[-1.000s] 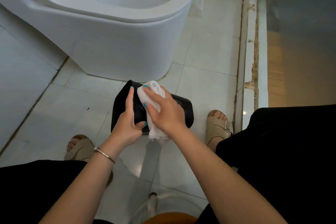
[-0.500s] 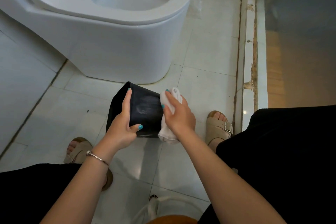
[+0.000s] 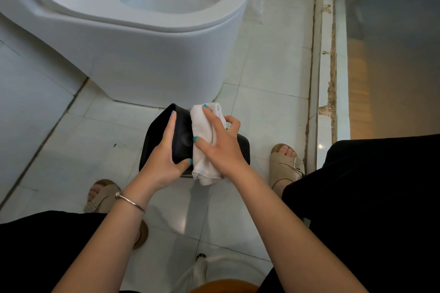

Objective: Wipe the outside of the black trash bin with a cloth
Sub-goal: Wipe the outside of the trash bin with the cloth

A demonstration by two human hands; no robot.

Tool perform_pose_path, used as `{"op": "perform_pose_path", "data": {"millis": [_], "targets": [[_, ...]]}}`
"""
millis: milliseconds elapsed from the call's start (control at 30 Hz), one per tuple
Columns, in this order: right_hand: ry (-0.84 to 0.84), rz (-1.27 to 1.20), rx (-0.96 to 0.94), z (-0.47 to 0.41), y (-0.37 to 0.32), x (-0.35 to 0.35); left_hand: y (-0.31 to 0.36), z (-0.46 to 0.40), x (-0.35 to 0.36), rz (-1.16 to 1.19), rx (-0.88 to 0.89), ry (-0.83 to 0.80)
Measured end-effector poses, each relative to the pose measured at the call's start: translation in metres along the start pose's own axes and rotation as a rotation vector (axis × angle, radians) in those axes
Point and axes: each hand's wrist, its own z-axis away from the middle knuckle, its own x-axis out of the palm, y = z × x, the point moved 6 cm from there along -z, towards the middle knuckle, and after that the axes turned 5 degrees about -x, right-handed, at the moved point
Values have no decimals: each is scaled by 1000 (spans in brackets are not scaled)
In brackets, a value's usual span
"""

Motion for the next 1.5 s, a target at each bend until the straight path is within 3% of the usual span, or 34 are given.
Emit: {"op": "perform_pose_path", "data": {"millis": [100,300,600,967,1267,1367,1500], "targets": [[-22,-21,40,1,1,5,-3,-3,-5,43,-27,-35],[54,293,69,7,1,9,-1,-5,-2,4,-26,-66],[160,209,150,-1,23,-5,2,-8,0,15,-29,-21],[84,182,-69,-7,2,1,2,-4,8,0,29,-15],[136,243,222,-8,64,-20,-7,-2,-2,44,-68,-7],[94,410,133,-12,47,-14,-8,-2,-1,60,-61,1],[14,448,-89,-15,2,11,-11,-3,-1,50,-41,-12]]}}
